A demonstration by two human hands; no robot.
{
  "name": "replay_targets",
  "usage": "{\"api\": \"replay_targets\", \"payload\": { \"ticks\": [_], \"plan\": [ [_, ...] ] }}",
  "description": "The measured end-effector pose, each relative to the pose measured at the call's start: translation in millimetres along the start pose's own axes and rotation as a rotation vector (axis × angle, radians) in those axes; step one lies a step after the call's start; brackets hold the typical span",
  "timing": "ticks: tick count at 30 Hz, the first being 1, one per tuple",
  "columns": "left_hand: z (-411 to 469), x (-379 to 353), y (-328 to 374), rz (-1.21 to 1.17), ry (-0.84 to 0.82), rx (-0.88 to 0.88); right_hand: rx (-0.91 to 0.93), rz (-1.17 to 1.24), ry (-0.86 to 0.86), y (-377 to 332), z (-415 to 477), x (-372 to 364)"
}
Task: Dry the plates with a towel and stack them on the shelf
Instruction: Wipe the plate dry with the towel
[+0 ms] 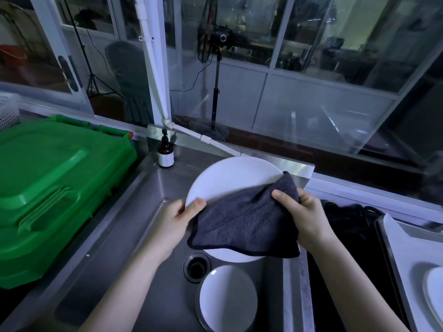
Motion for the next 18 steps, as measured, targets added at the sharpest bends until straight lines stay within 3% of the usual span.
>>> {"api": "replay_targets", "payload": {
  "ticks": [2,4,7,11,13,15,18],
  "plan": [
    [0.1,-7.1,2.4,-0.003,0.032,-0.031,-0.090,0.066,0.006,6.2,1.7,3.8],
    [3.4,-7.8,15.6,0.150,0.019,-0.093,-0.078,-0.019,-0.055,-0.9,4.0,8.3],
    [12.2,-8.1,42.4,0.361,-0.090,-0.180,0.082,-0.275,-0.168,-28.5,10.0,12.3],
    [16.8,-36.9,76.9,0.643,-0.315,-0.351,0.363,-0.809,-0.360,-56.0,10.6,-21.9],
    [15.4,-44.1,83.7,0.718,-0.333,-0.420,0.398,-0.839,-0.381,-52.9,4.4,-34.4],
    [12.0,-35.4,78.8,0.646,-0.230,-0.395,0.387,-0.794,-0.285,-48.0,-1.0,-31.7],
    [-2.1,-6.9,64.3,0.471,0.175,-0.346,0.443,-0.755,-0.061,-42.9,-11.2,-20.9]
  ]
}}
Point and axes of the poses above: each hand's wrist, its own z-axis towards the middle knuckle, its own x-axis out of the back of the hand, y = z × x, the point moved 4 cm from there along z, towards the middle knuckle, and after that the axes turned 4 degrees about -z, right-handed, at the moved point
